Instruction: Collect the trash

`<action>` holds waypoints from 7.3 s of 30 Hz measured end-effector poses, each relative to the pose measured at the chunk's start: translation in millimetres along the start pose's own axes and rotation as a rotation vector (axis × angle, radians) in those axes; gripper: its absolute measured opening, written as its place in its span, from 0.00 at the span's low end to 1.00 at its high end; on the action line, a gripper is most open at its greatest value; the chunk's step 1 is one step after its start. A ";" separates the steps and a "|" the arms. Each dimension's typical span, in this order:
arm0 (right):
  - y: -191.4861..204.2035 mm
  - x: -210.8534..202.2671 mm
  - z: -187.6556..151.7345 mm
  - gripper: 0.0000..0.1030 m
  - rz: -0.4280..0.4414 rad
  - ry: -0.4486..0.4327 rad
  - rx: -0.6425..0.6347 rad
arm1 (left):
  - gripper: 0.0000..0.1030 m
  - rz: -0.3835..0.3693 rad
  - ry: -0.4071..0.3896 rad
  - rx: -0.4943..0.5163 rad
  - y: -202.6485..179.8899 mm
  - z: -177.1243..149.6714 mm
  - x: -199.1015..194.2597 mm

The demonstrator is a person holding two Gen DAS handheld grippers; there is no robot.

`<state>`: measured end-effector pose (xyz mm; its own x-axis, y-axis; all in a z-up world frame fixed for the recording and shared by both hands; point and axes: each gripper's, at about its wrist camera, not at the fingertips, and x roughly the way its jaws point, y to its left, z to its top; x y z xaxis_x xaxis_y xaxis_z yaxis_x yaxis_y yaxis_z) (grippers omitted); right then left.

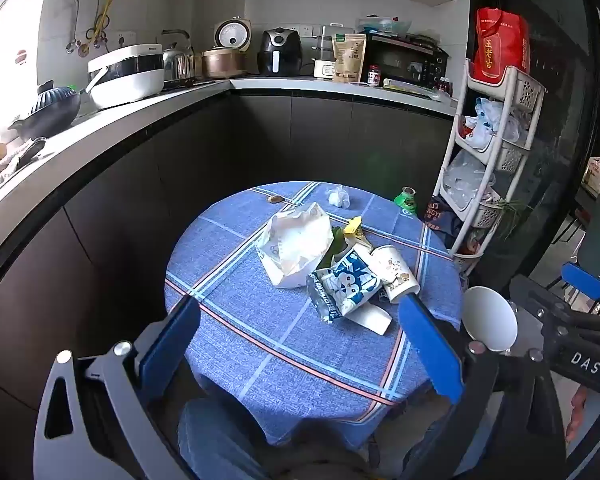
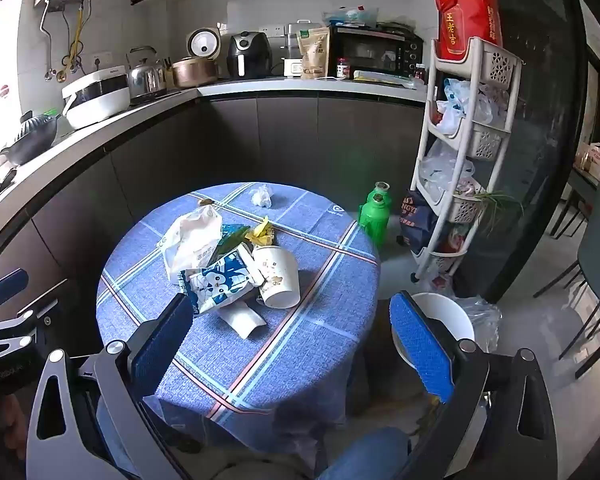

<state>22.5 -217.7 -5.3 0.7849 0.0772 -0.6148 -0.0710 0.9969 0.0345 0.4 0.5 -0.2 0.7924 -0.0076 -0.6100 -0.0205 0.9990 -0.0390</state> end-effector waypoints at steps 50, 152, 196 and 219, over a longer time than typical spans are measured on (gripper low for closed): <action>2.8 -2.1 1.5 0.92 -0.010 -0.001 -0.010 | 0.97 -0.010 -0.006 -0.011 -7.8 1.7 -7.7; 14.2 250.2 -22.9 0.74 0.177 0.261 -0.182 | 0.67 -0.383 0.424 -0.162 -1.2 -12.1 239.0; -271.2 186.8 -146.6 0.52 -0.144 0.279 0.315 | 0.04 -0.591 0.545 0.393 -369.2 -14.3 276.9; -277.6 206.5 -147.3 0.79 -0.127 0.279 0.274 | 0.53 -0.515 0.520 0.500 -392.4 -28.9 301.4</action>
<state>113.7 -480.9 -257.9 0.5775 -0.0165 -0.8162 0.2113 0.9687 0.1299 229.6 -395.1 -191.6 0.2495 -0.3583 -0.8996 0.6278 0.7672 -0.1314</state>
